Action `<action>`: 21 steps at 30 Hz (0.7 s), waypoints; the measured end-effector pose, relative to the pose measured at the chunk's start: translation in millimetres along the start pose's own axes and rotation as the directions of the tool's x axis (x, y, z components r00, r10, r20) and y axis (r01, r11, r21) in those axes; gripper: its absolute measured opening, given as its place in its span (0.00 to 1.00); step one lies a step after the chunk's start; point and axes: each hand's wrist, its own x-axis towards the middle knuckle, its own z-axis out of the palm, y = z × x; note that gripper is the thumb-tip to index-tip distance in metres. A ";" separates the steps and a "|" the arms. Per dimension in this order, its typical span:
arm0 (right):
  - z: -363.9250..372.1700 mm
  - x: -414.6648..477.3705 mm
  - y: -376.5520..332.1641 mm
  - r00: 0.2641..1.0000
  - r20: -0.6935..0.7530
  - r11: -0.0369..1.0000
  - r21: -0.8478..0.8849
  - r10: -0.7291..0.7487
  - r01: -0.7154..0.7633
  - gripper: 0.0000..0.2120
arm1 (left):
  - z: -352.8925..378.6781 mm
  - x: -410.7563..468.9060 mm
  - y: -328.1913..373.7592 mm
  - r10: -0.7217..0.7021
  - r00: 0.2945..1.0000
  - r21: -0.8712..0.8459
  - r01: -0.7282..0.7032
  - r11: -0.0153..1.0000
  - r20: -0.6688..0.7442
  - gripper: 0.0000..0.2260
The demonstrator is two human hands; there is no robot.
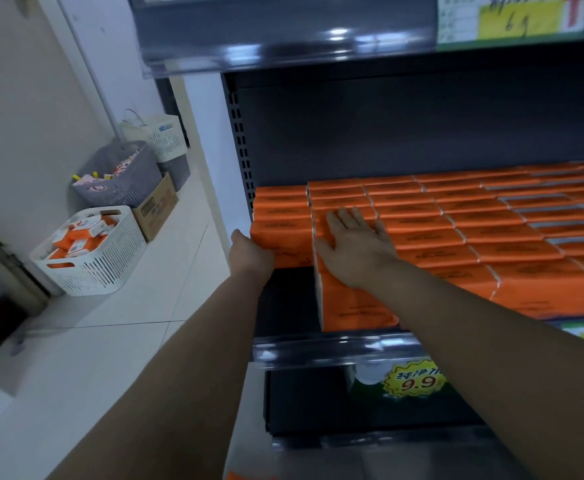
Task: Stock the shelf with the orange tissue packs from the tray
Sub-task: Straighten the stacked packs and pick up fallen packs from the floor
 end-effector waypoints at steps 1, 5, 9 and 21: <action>-2.9 -5.1 -1.7 1.000 -0.002 1.000 0.002 -0.004 0.004 0.30 | -4.3 -7.1 2.3 -0.017 1.000 -0.006 0.017 1.000 -0.017 0.26; -15.3 -37.3 -9.5 0.999 -0.023 0.999 0.028 -0.026 0.027 0.26 | -24.6 -44.3 9.8 0.009 1.000 0.052 -0.008 0.999 -0.020 0.17; -22.3 -83.8 -8.6 0.995 -0.092 0.998 0.046 -0.044 0.048 0.23 | -41.0 -93.1 15.9 0.147 0.988 0.211 -0.156 0.965 0.056 0.17; 35.6 -232.0 78.4 0.997 -0.050 0.998 0.023 0.053 -0.052 0.23 | 26.9 -224.1 -4.8 0.182 0.907 0.340 -0.320 0.884 0.381 0.10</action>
